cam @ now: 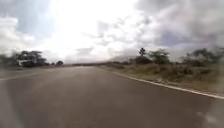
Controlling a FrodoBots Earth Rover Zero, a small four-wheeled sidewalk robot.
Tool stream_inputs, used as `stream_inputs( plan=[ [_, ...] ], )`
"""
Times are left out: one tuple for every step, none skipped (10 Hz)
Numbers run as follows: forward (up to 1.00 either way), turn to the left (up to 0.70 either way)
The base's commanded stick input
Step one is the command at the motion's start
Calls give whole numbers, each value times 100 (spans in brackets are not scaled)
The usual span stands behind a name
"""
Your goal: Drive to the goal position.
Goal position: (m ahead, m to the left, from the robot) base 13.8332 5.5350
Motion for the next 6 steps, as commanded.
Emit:
stream_inputs(
  plan=[
    [100, 0],
    [100, 0],
    [100, 0],
    [100, 0],
    [100, 0],
    [100, 0]
  ],
)
